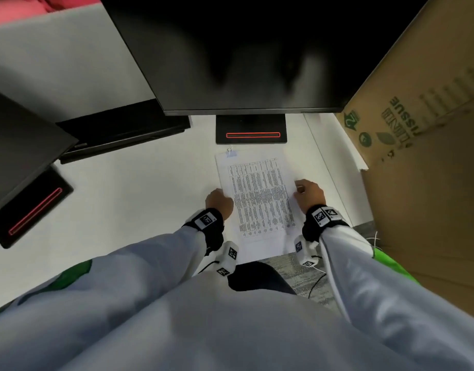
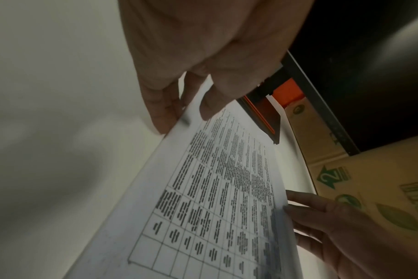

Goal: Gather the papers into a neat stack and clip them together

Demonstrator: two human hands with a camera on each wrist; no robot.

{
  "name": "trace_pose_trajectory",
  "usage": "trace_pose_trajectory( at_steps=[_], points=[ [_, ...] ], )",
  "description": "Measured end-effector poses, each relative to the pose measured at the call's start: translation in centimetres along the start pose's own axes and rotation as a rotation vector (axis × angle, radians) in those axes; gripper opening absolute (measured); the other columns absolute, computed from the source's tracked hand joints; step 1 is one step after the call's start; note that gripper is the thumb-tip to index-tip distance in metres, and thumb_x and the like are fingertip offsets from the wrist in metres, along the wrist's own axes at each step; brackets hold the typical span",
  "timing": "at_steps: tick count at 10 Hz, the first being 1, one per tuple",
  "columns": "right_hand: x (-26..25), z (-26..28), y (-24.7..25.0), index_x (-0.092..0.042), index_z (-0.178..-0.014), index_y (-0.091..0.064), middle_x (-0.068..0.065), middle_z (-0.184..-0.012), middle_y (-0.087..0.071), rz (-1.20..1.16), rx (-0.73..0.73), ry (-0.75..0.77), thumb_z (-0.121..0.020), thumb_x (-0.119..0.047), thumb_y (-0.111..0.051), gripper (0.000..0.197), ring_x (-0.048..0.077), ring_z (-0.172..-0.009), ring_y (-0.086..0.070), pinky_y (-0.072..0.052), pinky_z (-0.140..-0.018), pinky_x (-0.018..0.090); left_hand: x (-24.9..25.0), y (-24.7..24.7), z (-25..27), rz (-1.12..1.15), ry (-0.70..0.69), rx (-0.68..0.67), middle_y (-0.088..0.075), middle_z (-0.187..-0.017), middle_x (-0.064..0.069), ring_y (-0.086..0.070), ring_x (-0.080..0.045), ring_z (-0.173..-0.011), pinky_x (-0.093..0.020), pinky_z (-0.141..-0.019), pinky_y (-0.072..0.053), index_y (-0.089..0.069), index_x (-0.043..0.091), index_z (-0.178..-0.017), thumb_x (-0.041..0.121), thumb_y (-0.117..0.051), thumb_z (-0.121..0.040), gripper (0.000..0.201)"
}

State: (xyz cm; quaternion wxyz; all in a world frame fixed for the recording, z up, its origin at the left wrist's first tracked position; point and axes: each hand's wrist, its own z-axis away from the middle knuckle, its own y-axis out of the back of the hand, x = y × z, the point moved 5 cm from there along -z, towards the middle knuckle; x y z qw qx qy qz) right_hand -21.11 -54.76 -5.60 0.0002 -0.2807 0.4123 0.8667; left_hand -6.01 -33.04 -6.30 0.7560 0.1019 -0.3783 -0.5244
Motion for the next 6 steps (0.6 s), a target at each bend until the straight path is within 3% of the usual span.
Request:
trace_pose_trajectory(
  at_steps=[1,2,3,4,6],
  points=[
    [-0.2,-0.3,0.4,-0.007,-0.122,-0.064,0.021,-0.128,-0.061,0.084,0.015,0.005,-0.089,0.002,-0.048,0.038,0.036,-0.12,-0.056,-0.042,-0.102,0.034,0.4,-0.5,0.2,-0.01,0.002,-0.019,-0.066,-0.119,-0.017,-0.06,-0.037,-0.121,-0.033,-0.087,-0.045,-0.064,0.0,-0.113,0.003,-0.048,-0.094,0.025],
    [0.1,-0.3,-0.4,-0.008,-0.12,-0.06,0.027,-0.128,-0.051,0.118,0.012,-0.005,-0.089,0.0,-0.046,0.035,0.04,-0.119,-0.053,-0.043,-0.1,0.037,0.2,-1.0,0.2,-0.022,0.008,-0.028,-0.068,-0.109,-0.022,-0.063,-0.04,-0.114,-0.035,-0.082,-0.046,-0.054,0.003,-0.09,0.003,-0.049,-0.092,0.006],
    [-0.4,0.4,-1.2,-0.002,-0.139,-0.044,0.026,-0.131,-0.045,0.122,0.036,0.027,-0.09,-0.002,-0.052,0.05,0.042,-0.123,-0.045,-0.04,-0.105,0.043,0.5,-0.9,0.8,-0.053,0.027,-0.032,-0.065,-0.126,-0.022,-0.059,-0.038,-0.121,-0.037,-0.094,-0.048,-0.062,-0.004,-0.112,0.004,-0.049,-0.094,0.023],
    [-0.9,0.9,-2.2,-0.001,-0.14,-0.04,0.023,-0.135,-0.041,0.177,0.054,0.032,-0.088,-0.005,-0.054,0.054,0.04,-0.126,-0.039,-0.039,-0.105,0.046,0.7,-0.9,0.8,-0.086,0.002,-0.041,-0.06,-0.134,-0.021,-0.056,-0.036,-0.125,-0.038,-0.103,-0.046,-0.055,-0.008,-0.128,0.006,-0.048,-0.097,0.036],
    [-3.1,2.2,-2.3,-0.006,-0.149,-0.025,0.02,-0.141,-0.036,0.162,0.083,0.018,-0.087,-0.007,-0.055,0.069,0.038,-0.129,-0.038,-0.038,-0.107,0.047,0.6,0.4,1.5,-0.061,-0.001,-0.067,-0.057,-0.14,-0.02,-0.056,-0.036,-0.128,-0.037,-0.102,-0.046,-0.048,-0.007,-0.139,0.009,-0.052,-0.098,0.044]
  ],
)
